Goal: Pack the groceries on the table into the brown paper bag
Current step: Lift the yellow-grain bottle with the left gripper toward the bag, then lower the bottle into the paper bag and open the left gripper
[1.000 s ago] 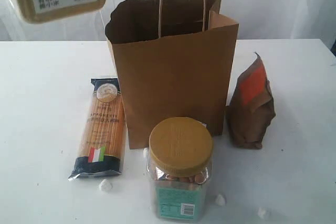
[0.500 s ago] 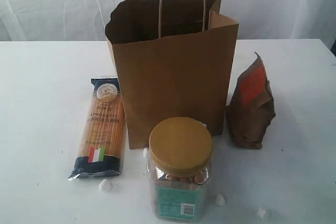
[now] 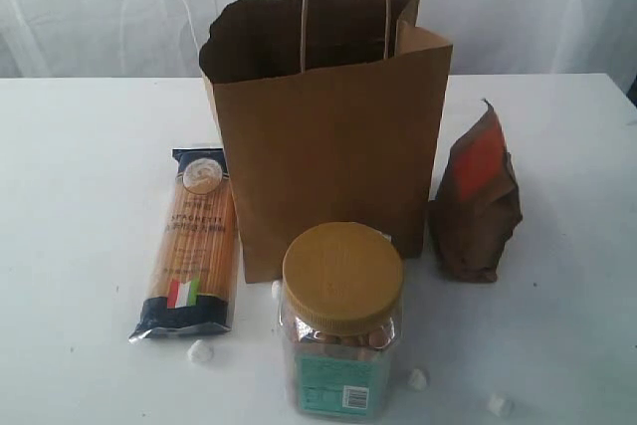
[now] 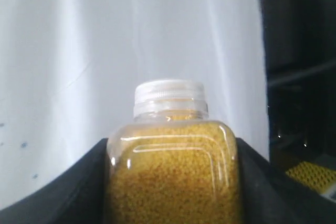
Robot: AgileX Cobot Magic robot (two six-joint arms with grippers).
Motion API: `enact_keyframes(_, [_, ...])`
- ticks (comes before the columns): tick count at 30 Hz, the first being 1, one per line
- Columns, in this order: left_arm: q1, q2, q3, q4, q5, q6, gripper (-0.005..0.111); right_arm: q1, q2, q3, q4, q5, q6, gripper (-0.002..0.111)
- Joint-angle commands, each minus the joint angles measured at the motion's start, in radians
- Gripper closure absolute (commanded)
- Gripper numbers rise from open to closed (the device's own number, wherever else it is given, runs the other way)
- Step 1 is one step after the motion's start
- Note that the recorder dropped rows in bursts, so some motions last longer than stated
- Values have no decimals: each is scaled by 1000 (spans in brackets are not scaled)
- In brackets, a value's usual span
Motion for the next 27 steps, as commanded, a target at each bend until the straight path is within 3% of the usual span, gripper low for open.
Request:
enact_keyframes(1, [102, 10, -138, -20, 232, -109, 107, 1, -5, 1, 0, -9, -8, 108])
enact_keyframes(2, [104, 33, -201, 52, 406, -94, 107, 1, -5, 1, 0, -9, -8, 108])
enact_keyframes(4, [101, 68, -269, 52, 538, -37, 107, 1, -5, 1, 0, -9, -8, 108])
enact_keyframes(9, [101, 147, -350, -275, 675, 134, 107, 5, -5, 1, 0, -9, -8, 108])
enact_keyframes(14, [101, 225, -391, -557, 726, 573, 107, 5, -5, 1, 0, -9, -8, 108])
enact_keyframes(21, [101, 243, -390, -547, 738, 652, 107, 5, -5, 1, 0, -9, -8, 108])
enact_keyframes(27, [101, 243, -353, -378, 785, 652, 107, 5, -5, 1, 0, -9, -8, 108])
